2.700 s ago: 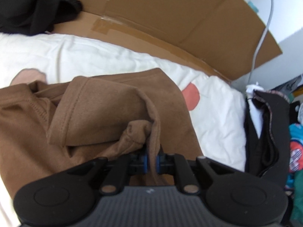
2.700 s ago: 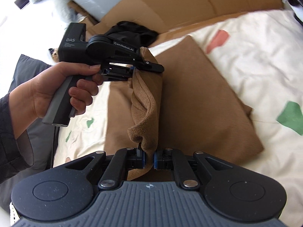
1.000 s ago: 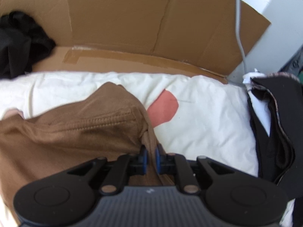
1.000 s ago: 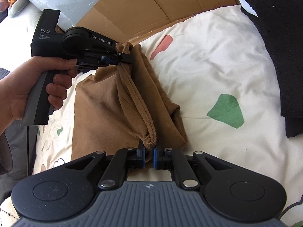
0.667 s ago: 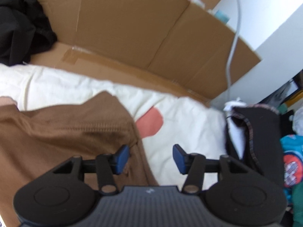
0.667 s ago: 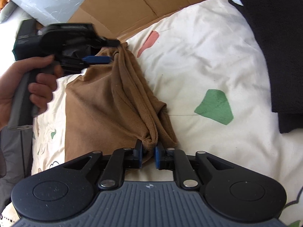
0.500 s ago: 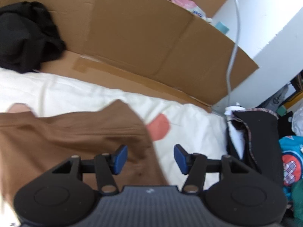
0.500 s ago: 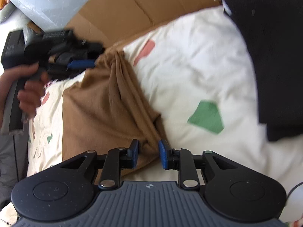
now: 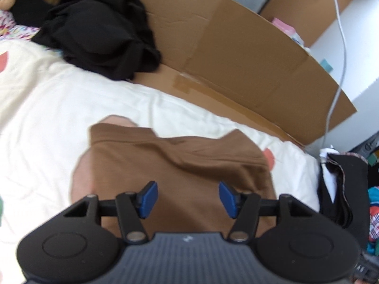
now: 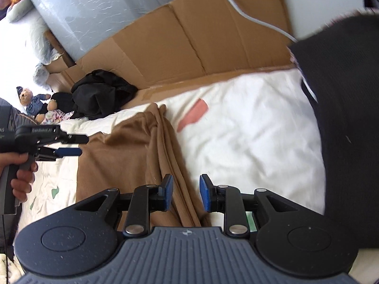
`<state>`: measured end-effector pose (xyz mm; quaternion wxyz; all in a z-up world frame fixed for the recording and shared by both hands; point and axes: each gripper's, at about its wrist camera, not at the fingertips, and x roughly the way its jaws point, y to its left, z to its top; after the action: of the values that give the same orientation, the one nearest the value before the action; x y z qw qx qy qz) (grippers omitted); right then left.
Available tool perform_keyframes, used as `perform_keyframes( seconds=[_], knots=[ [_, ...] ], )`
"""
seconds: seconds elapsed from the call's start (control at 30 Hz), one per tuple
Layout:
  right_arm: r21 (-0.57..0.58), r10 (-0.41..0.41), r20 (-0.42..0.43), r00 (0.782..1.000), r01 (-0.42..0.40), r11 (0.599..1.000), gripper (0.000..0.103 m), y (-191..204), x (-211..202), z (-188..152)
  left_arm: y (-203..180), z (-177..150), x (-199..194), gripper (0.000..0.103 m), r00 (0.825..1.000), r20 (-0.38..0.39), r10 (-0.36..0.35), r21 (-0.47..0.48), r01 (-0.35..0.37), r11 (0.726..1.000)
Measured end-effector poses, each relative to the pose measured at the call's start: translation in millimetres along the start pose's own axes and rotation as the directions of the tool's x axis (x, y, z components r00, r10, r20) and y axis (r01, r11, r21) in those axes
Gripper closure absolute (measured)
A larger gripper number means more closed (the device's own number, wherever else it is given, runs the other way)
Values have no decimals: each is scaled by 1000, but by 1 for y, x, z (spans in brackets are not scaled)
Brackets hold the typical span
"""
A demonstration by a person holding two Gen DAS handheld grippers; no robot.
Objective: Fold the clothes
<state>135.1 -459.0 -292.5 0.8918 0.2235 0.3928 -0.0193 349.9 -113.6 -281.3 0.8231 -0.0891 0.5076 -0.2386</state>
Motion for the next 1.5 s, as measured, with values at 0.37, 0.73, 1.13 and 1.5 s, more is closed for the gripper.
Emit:
perform_keyframes(
  seconds=[0.37,0.73,1.13,1.5],
  knots=[
    [-119,20,-12,1000,-22,993,65,40,45,38,69,-2,-4,37,999,21,42,-45,-42,998],
    [-191,16,-49,999,-25,981,64,67,109,67,104,-1,22,34,999,30,-11,-111,15,994],
    [-245,-3,-76,997,-16,969,82,74,146,76,127,1,42,33,991,44,-124,-175,130,976],
    [-246,-40,-112,993,12,969,89,66,166,106,131,4,41,83,990,72,-118,-122,127,984]
  ],
)
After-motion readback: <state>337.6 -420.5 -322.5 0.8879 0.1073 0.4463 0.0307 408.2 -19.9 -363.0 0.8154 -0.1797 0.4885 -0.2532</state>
